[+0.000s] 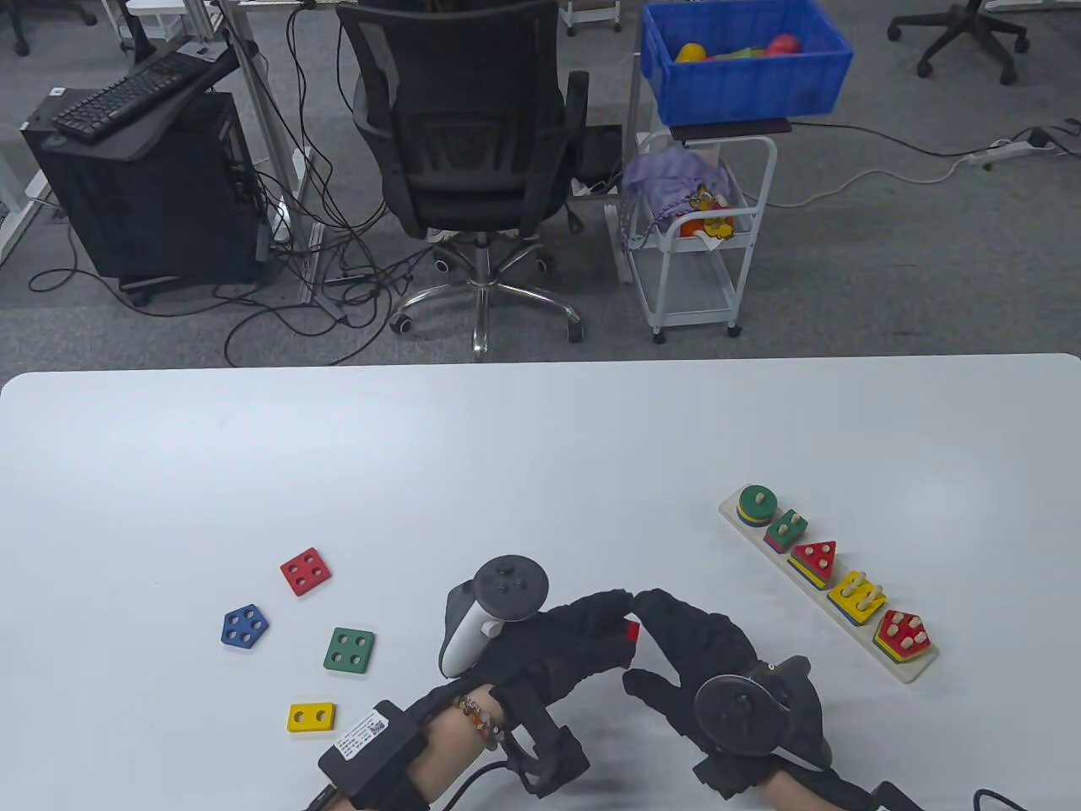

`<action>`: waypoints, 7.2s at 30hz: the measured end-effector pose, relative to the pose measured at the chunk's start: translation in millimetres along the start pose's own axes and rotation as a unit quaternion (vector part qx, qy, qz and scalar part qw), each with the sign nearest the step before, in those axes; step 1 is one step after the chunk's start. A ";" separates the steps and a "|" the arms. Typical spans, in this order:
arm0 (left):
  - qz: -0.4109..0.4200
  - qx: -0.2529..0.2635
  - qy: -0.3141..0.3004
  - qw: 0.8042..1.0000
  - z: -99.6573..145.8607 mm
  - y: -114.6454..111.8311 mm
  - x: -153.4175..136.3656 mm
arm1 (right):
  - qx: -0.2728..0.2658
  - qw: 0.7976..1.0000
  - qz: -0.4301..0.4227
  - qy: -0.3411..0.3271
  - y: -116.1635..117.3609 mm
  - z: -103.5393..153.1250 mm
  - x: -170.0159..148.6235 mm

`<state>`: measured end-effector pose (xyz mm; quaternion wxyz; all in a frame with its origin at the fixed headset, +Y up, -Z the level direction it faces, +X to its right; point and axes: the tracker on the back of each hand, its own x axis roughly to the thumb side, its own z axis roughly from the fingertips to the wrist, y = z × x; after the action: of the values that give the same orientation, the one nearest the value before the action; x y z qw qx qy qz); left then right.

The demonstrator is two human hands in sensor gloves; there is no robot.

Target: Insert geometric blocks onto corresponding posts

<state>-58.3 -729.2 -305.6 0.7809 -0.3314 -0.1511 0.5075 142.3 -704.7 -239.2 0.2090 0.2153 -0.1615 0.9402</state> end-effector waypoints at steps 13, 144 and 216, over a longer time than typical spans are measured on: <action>-0.074 0.047 -0.049 0.995 12.6 -2.1 4.4 | -0.030 0.999 0.006 -0.023 -2.7 2.6 4.7; -0.127 0.104 -0.003 0.986 42.4 24.5 -3.7 | -0.022 0.998 -0.039 -0.043 -19.5 -5.6 -11.6; -0.614 0.130 0.347 0.697 124.9 116.4 -114.4 | 0.186 0.954 0.105 0.210 -5.7 6.3 -75.8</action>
<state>-260.6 -754.9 -280.5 0.9515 -0.2128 0.0282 -0.2205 209.3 -726.8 -268.4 0.0943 0.0296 0.0423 0.9942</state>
